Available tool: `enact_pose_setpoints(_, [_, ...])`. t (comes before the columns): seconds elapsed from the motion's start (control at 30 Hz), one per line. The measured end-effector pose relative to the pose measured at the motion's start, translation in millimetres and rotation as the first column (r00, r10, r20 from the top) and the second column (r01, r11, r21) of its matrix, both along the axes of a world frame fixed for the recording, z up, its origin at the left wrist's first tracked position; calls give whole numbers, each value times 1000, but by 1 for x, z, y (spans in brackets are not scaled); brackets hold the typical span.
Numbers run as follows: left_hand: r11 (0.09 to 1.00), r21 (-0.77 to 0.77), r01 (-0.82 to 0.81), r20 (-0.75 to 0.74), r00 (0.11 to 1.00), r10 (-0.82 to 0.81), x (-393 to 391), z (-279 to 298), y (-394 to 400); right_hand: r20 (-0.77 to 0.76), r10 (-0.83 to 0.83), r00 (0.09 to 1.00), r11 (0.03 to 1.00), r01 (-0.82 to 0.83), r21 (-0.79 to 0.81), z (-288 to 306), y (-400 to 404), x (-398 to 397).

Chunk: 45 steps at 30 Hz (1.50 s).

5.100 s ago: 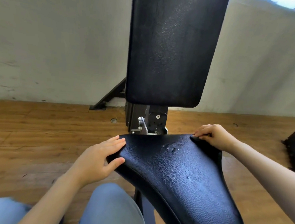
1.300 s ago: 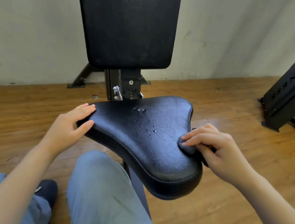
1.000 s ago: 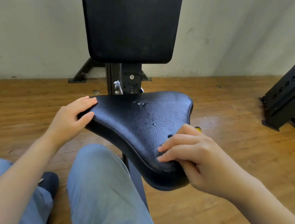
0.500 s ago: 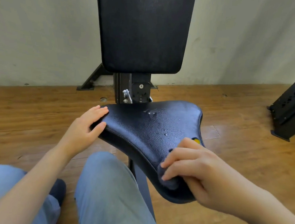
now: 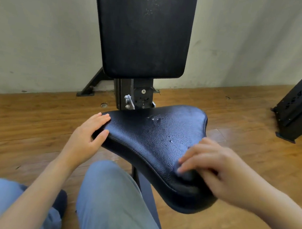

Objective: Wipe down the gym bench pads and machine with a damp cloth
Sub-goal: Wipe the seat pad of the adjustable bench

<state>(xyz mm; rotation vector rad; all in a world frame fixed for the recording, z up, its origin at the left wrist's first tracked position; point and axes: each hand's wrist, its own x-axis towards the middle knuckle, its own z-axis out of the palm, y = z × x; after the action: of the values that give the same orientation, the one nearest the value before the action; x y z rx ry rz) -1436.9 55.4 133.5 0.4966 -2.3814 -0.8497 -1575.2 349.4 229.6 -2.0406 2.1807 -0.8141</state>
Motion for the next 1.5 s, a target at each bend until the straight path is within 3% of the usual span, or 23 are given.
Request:
enact_pose_setpoints(0.07, [1000,-7,-6,-3,1000,6,0,1,2,50,-245,968,968,247,-41,-7,-13,-33])
enact_pose_setpoints(0.13, [1000,-9,-11,-4,1000,11,2,1,2,43,-359,932,932,360,-26,-10,-25,-44])
enact_pose_setpoints(0.2, [1000,-8,-8,2,1000,8,2,1,2,-24,-286,958,958,286,-12,-6,-22,-25])
enact_pose_setpoints(0.33, [1000,-6,-3,0,1000,3,2,1,2,32,-17,999,999,16,34,8,10,18])
enact_pose_setpoints(0.4, [1000,5,-8,-8,1000,8,1,1,3,95,-59,994,998,60,-6,7,21,7])
enact_pose_setpoints(0.5, [1000,17,-20,-11,1000,20,0,1,4,113,-299,947,953,303,-19,0,12,-26])
enact_pose_setpoints(0.6, [1000,10,-29,-12,1000,29,0,2,6,-52,-427,903,904,426,-28,-3,-18,-21])
enact_pose_setpoints(0.67, [999,17,-27,-7,1000,28,0,2,5,-242,-390,888,919,391,-47,3,-28,14])
enact_pose_setpoints(0.73, [999,25,-23,-7,1000,23,0,3,5,-332,-305,893,949,313,-32,3,-21,45])
enact_pose_setpoints(0.83, [999,25,-20,-6,1000,20,0,3,4,-183,-266,947,963,268,-10,3,-13,32])
enact_pose_setpoints(0.93, [1000,21,-19,-3,1000,19,0,4,4,-99,-411,906,903,419,89,0,-32,-20])
enact_pose_setpoints(1.0, [1000,27,-17,-7,1000,17,0,5,4,-69,-422,904,887,427,173,-1,-51,-41])
enact_pose_setpoints(1.1, [999,32,-12,-9,1000,13,1,5,3,-86,-315,945,922,326,210,-3,-59,-36])
enact_pose_setpoints(1.17, [999,31,-5,-4,1000,6,2,5,2,-97,-228,969,961,240,136,-5,-45,-26])
enact_pose_setpoints(1.33, [1000,28,-10,8,1000,10,0,5,2,31,-4,999,998,2,66,-1,-15,-34])
enact_pose_setpoints(1.5, [1000,26,-8,4,1000,8,1,4,0,97,-96,991,989,84,123,1,-37,-63])
